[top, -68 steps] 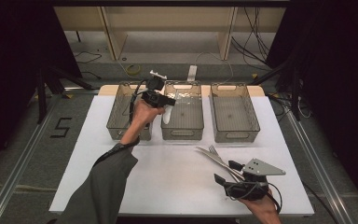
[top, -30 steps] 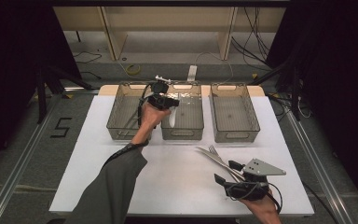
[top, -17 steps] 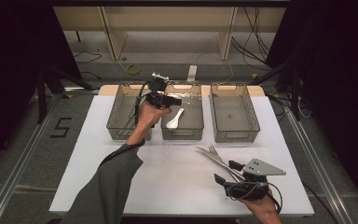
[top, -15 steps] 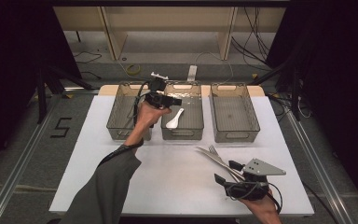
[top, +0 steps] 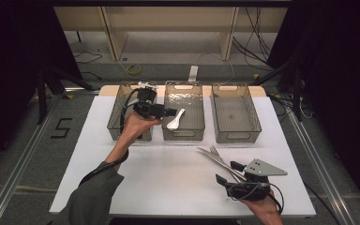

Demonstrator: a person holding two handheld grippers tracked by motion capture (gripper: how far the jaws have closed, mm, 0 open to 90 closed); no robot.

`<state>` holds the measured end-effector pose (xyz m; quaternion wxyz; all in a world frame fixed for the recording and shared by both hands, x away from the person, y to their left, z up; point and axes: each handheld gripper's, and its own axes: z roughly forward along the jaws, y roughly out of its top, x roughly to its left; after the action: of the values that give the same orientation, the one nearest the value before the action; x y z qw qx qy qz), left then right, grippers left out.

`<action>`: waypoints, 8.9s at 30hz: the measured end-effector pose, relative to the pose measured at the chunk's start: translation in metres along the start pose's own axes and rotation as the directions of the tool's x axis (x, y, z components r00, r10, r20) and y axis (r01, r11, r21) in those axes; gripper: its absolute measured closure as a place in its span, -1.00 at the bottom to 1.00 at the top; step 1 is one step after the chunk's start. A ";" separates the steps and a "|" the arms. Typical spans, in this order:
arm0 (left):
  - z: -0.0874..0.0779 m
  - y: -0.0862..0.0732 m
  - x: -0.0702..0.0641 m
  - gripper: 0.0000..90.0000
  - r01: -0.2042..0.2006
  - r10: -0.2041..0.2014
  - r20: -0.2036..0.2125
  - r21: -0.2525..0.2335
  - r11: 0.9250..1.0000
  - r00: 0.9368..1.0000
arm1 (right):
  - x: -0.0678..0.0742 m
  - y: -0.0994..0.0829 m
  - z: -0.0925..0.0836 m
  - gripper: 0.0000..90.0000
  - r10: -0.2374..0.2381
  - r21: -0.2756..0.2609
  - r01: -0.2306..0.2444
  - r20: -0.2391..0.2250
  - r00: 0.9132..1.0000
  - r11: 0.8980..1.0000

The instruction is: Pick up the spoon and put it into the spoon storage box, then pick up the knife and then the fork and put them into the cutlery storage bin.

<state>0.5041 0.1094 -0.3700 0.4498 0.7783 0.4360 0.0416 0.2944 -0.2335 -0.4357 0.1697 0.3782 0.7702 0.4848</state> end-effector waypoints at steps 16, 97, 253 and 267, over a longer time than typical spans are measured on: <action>-0.036 -0.053 0.005 -0.45 -0.023 0.024 0.020 -0.039 0.999 1.000 | -0.001 0.000 0.001 -0.39 0.006 0.010 -0.006 0.004 1.000 1.000; -0.105 -0.149 -0.019 -0.57 -0.115 0.126 0.040 -0.202 0.973 0.991 | -0.048 0.034 0.048 -0.02 -0.101 0.561 0.084 -0.001 0.995 0.824; -0.114 -0.154 -0.023 -0.60 -0.135 0.133 -0.028 -0.312 0.940 0.991 | -0.162 0.169 0.110 0.80 0.057 0.498 -0.160 0.216 0.975 0.852; -0.115 -0.154 -0.022 -0.60 -0.138 0.135 -0.031 -0.315 0.939 0.990 | -0.169 0.168 0.120 0.80 0.069 0.484 -0.199 0.273 0.960 0.852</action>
<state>0.3391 0.2026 -0.4084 0.5626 0.7244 0.3709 0.1455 0.5512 -0.2448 -0.3628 0.1240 0.5194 0.8148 0.2257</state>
